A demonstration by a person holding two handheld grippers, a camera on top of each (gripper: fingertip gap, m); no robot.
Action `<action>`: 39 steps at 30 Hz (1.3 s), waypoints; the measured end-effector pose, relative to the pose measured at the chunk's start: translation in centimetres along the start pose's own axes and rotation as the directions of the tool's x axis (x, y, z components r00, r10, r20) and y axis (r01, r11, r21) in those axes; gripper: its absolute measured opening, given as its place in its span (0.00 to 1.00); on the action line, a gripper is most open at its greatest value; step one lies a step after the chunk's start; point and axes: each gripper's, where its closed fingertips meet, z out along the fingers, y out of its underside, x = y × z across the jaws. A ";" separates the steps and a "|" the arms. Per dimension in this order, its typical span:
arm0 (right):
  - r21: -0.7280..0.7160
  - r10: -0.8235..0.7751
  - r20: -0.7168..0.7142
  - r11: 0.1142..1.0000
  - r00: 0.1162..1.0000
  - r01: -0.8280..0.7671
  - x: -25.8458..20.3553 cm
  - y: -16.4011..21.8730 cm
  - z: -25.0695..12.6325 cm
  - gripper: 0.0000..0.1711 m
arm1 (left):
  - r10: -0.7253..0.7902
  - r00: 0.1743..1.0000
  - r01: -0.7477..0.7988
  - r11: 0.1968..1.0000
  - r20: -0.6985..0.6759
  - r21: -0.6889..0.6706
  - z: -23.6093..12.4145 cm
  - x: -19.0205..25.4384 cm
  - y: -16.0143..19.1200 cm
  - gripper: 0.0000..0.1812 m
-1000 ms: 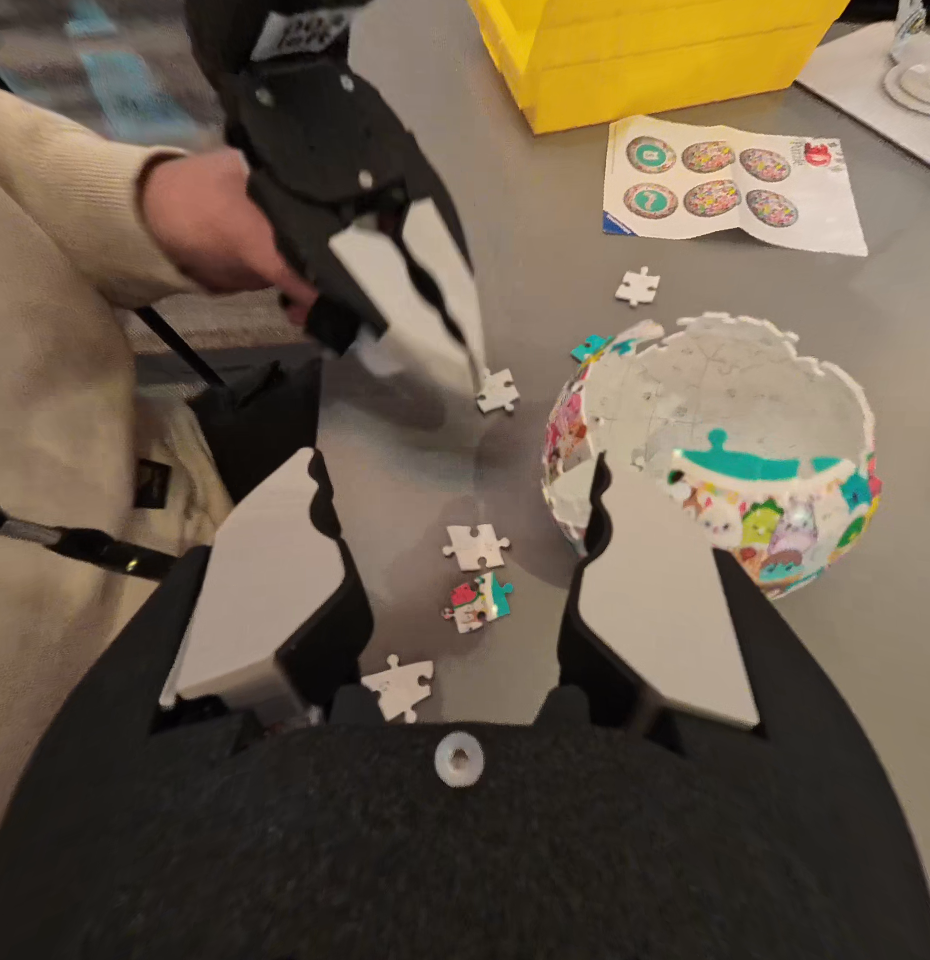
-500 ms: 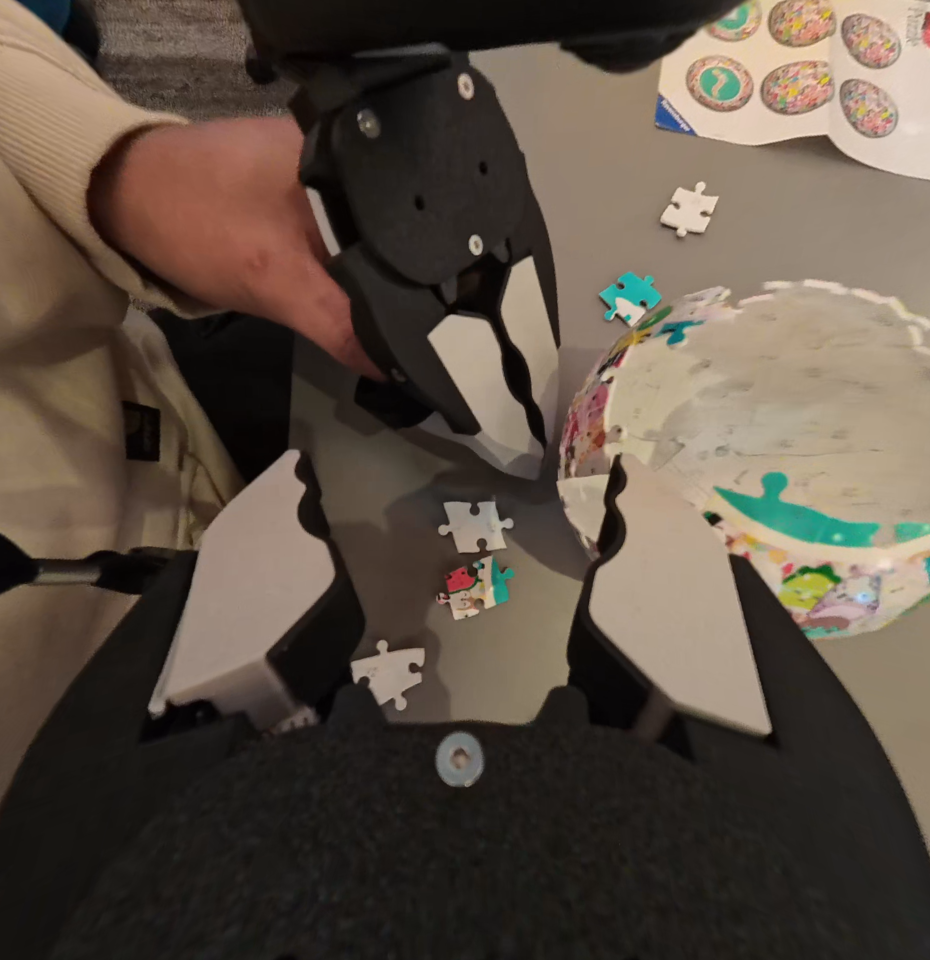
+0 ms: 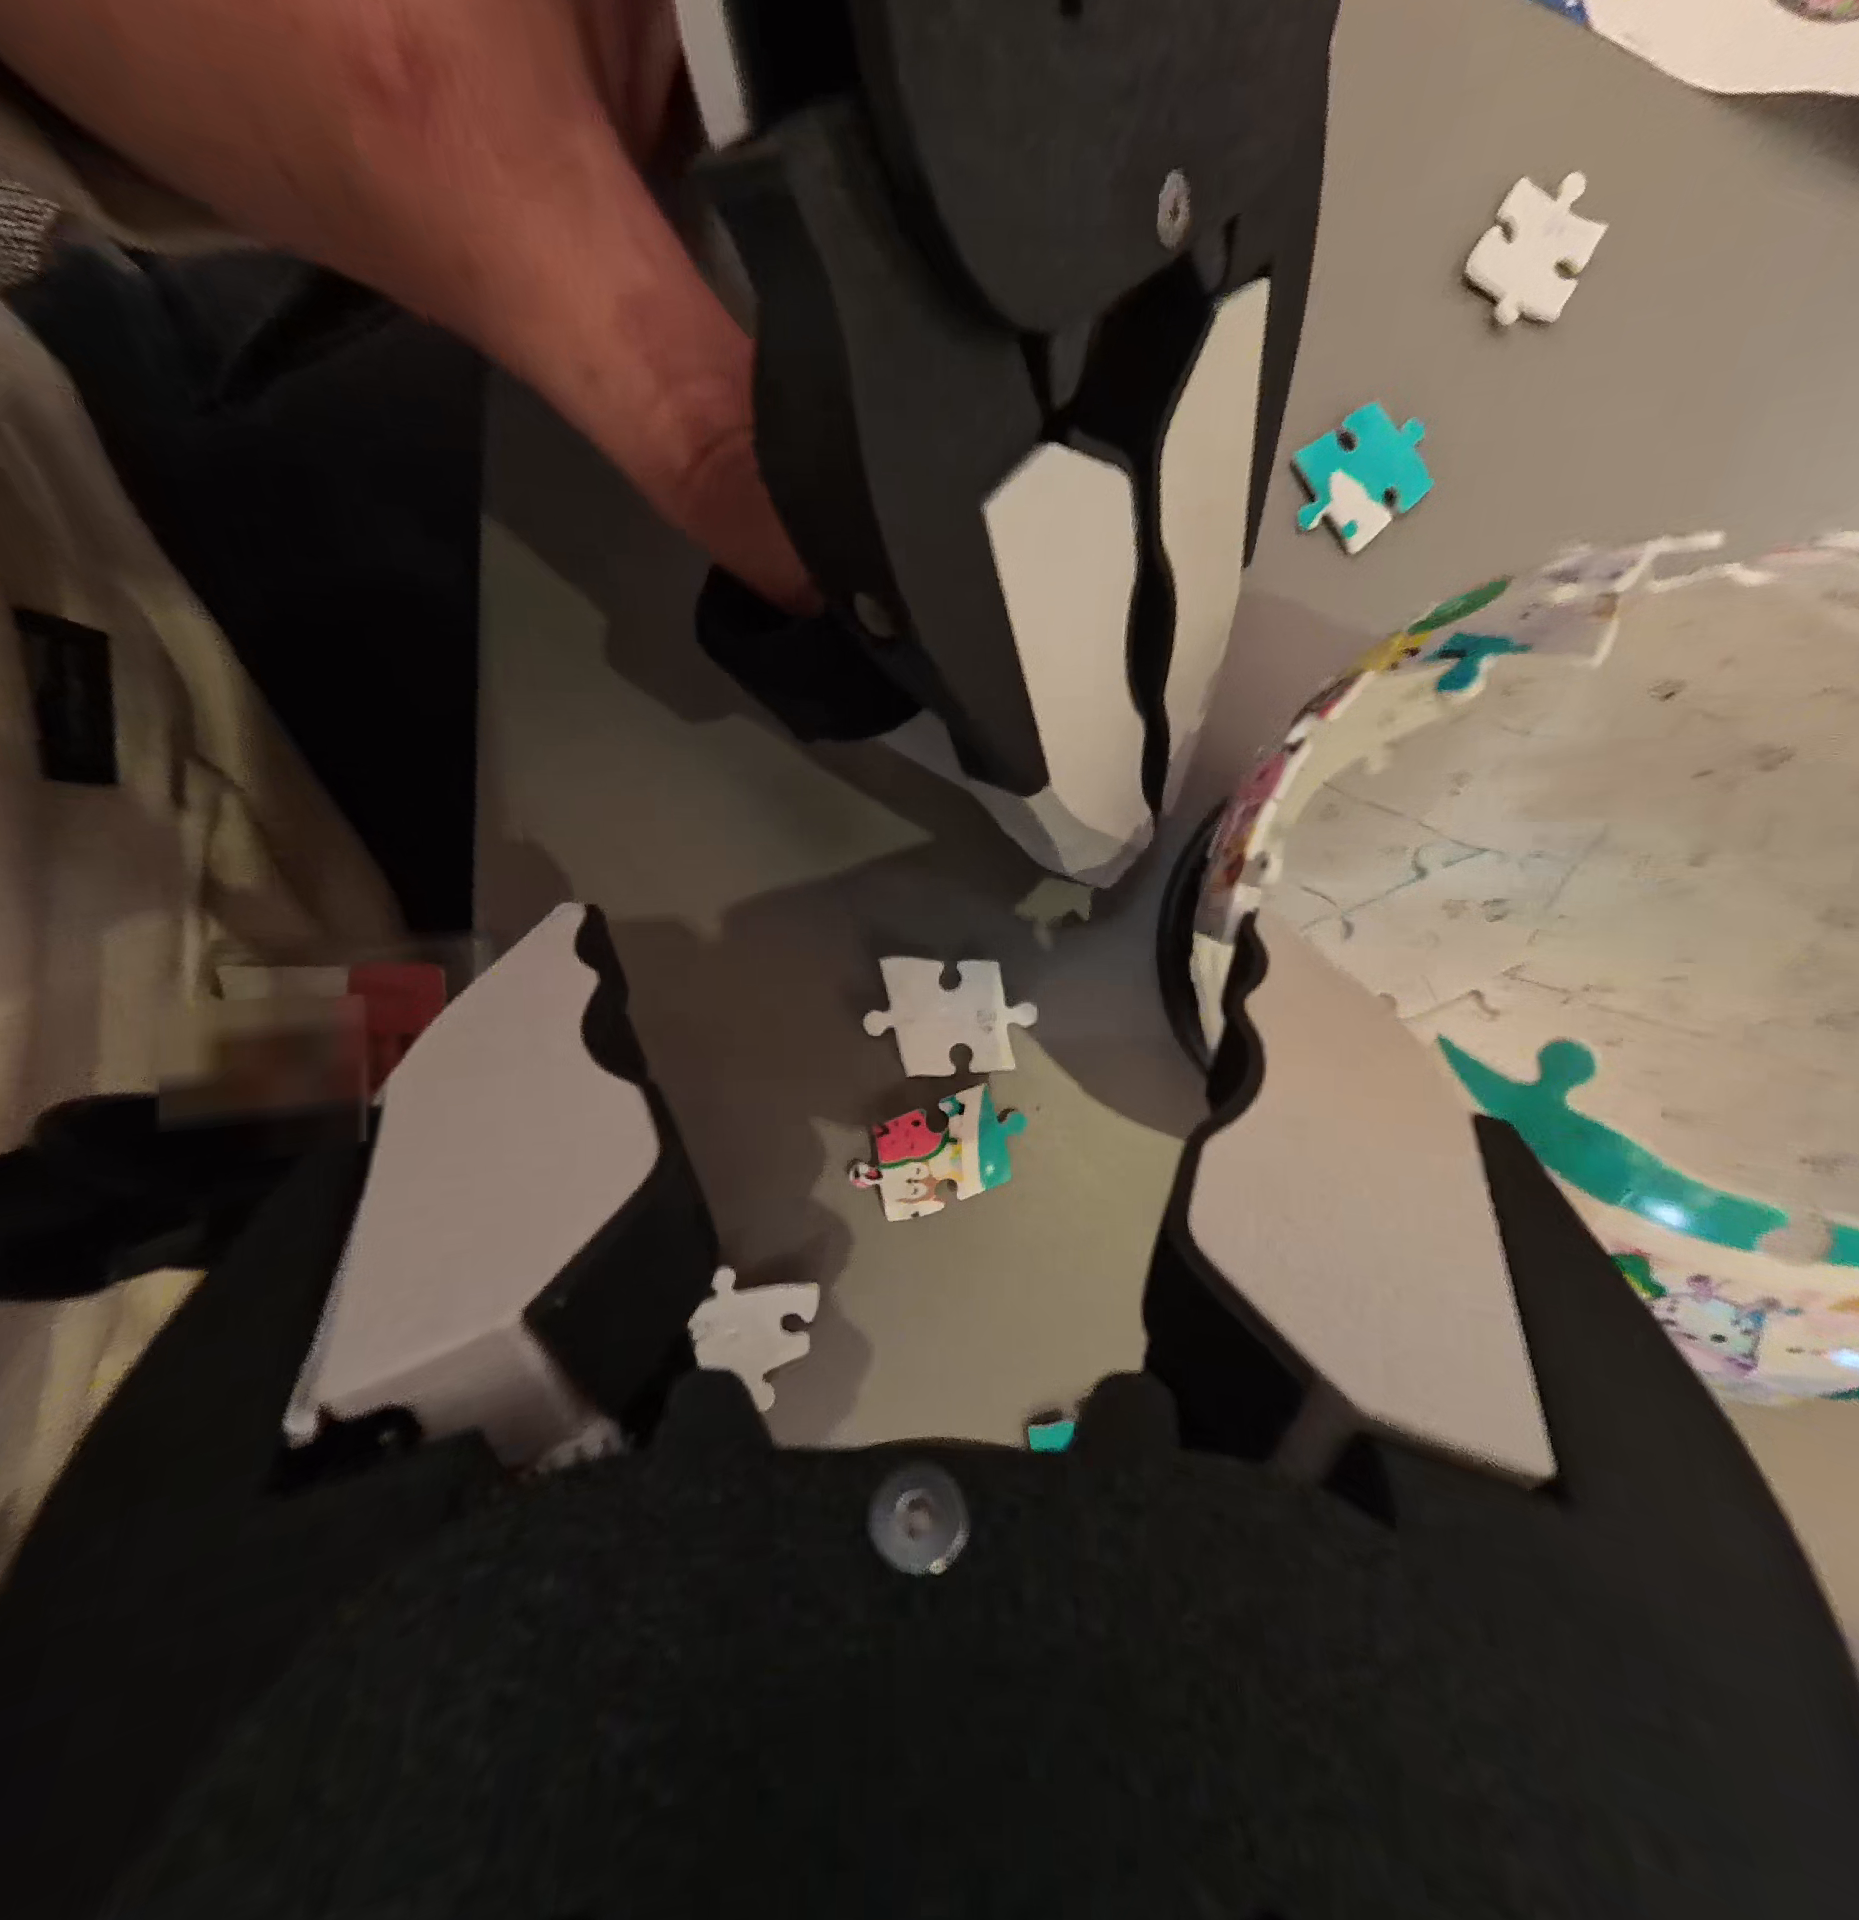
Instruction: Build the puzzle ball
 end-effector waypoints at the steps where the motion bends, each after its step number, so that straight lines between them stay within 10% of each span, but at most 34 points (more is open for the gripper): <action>1: 0.000 -0.007 -0.016 1.000 1.000 0.007 0.0 -0.1 0.1 0.64 | 0.006 1.000 -0.006 1.000 0.001 -0.002 0.0 -0.2 0.0 0.00; 10: -0.131 -0.074 -0.106 0.990 0.992 0.059 0.1 0.0 1.3 0.75 | 0.151 0.988 -0.150 0.988 0.025 -0.023 0.2 -1.6 -0.5 0.00; 24: 0.169 0.222 -0.145 0.966 0.964 -0.197 0.7 2.4 -3.4 0.58 | 0.266 0.945 -0.264 0.964 0.189 -0.040 -4.0 -6.6 1.5 0.03; 31: 0.387 0.616 -0.256 0.771 0.745 -0.506 8.4 11.7 -5.9 0.36 | 0.091 0.848 -0.101 0.995 0.521 -0.009 -9.8 -16.5 4.4 0.33; 36: 0.568 0.788 0.102 0.454 0.607 -0.686 8.8 11.4 -6.2 0.02 | -0.139 0.860 0.103 0.990 0.491 0.099 -10.8 -18.9 5.4 0.36; 39: 0.597 0.801 0.308 0.256 0.512 -0.760 8.6 11.7 -7.2 0.01 | -0.162 0.834 0.130 0.987 0.528 0.097 -11.2 -20.3 5.7 0.32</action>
